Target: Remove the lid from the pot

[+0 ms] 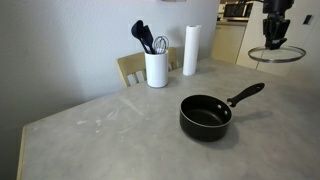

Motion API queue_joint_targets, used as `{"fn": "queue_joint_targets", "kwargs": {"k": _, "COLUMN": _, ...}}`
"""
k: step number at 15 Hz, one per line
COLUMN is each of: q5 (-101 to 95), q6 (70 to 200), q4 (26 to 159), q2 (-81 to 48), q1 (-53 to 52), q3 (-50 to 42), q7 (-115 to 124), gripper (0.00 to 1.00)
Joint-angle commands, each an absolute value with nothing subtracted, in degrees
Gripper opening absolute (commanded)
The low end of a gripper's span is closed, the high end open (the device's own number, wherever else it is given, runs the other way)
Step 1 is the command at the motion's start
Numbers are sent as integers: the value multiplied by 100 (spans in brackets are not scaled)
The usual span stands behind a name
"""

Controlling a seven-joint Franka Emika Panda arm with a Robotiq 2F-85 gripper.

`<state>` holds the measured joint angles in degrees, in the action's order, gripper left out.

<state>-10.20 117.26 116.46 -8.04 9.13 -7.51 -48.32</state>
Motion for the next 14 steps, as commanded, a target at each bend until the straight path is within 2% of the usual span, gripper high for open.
{"fn": "queue_joint_targets", "kwargs": {"k": 1, "q5": -941, "q6": 11970, "q4": 11409, "q2": -1031, "q1": 1261, "q3": -903, "q7": -5940, "gripper": 14}}
{"fn": "queue_joint_targets", "kwargs": {"k": 7, "q5": 447, "q6": 12434, "q4": 11245, "q2": -1625, "q1": 1702, "q3": -933, "q7": -6487, "gripper": 14}}
{"fn": "queue_joint_targets", "kwargs": {"k": 14, "q5": 587, "q6": 13025, "q4": 11271, "q2": -2210, "q1": 1667, "q3": -828, "q7": -6001, "gripper": 14}}
